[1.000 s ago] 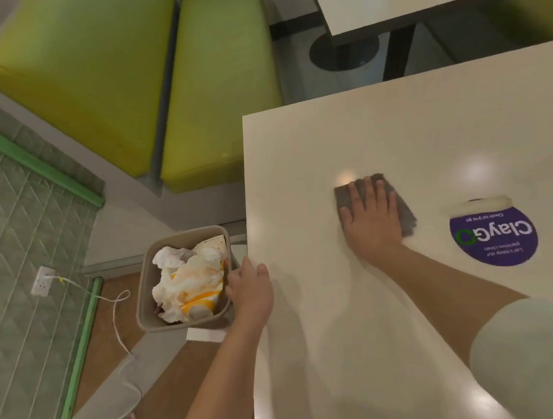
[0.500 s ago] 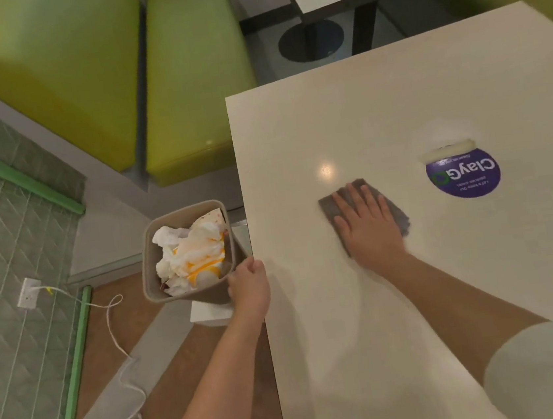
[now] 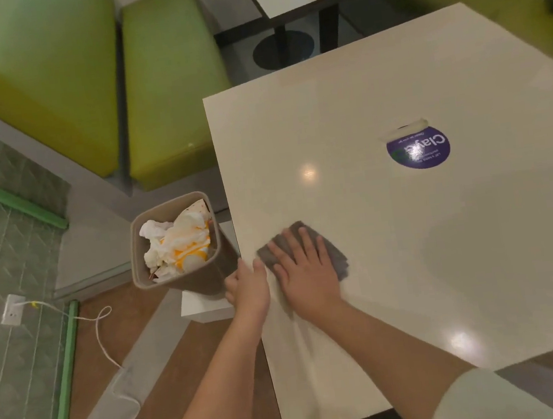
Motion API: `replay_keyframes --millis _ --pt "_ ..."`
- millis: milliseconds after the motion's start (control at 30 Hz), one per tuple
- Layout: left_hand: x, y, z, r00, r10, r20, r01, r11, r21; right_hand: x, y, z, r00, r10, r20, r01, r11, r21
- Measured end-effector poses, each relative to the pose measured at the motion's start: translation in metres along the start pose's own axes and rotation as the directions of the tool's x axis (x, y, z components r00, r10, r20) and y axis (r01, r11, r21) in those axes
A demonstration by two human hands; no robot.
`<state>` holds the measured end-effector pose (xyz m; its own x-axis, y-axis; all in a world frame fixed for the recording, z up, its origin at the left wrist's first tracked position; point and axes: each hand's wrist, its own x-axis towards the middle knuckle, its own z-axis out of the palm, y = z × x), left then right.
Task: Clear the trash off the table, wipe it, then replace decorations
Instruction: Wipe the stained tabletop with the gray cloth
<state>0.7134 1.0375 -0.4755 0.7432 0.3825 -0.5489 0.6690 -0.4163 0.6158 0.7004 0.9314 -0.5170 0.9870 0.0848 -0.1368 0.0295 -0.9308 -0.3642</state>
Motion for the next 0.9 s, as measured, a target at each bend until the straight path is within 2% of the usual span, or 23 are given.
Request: replay_keyframes --millis 67,133,167,267,367,433,533,633,733,900 --pt "-0.003 -0.003 -0.005 0.999 -0.028 0.032 0.032 0.992 -0.118 -0.007 0.0 -0.001 0.987 -0.158 0.034 0.158 0.987 0.002" --pt "-0.004 -0.007 -0.008 0.996 -0.074 0.055 0.084 0.972 -0.22 -0.002 0.016 -0.011 0.97 -0.235 0.057 0.236 0.972 -0.005" --pt "-0.001 -0.012 -0.008 0.994 -0.084 0.074 0.1 0.965 -0.243 0.004 0.027 -0.017 0.975 -0.217 0.05 0.218 0.976 -0.006" --pt "-0.012 -0.012 -0.013 0.99 -0.075 0.123 0.104 0.964 -0.244 0.027 0.054 -0.034 1.0 -0.022 0.019 0.022 1.0 -0.003" --pt "-0.014 -0.018 -0.016 0.986 -0.07 0.153 0.107 0.962 -0.253 0.044 0.04 -0.036 0.994 0.1 0.04 -0.101 0.995 0.013" --pt "0.002 -0.032 -0.012 0.984 -0.053 0.168 0.102 0.95 -0.294 0.044 0.012 -0.026 0.996 0.043 0.074 -0.045 0.998 0.036" --pt "-0.004 -0.027 -0.016 0.983 -0.038 0.18 0.102 0.926 -0.363 0.017 -0.025 0.001 0.985 -0.161 0.07 0.161 0.987 0.003" --pt "-0.014 -0.023 -0.021 0.987 0.034 0.157 0.037 0.905 -0.424 -0.007 -0.02 0.005 0.98 -0.196 0.032 0.196 0.981 0.008" --pt "0.0 -0.039 -0.016 0.986 0.016 0.164 0.045 0.932 -0.36 -0.002 0.022 -0.008 0.994 -0.111 0.0 0.111 0.994 0.004" --pt "-0.013 -0.028 -0.015 0.986 0.077 0.15 -0.068 0.996 -0.063 0.006 0.107 -0.037 0.975 0.191 -0.114 -0.199 0.978 -0.068"
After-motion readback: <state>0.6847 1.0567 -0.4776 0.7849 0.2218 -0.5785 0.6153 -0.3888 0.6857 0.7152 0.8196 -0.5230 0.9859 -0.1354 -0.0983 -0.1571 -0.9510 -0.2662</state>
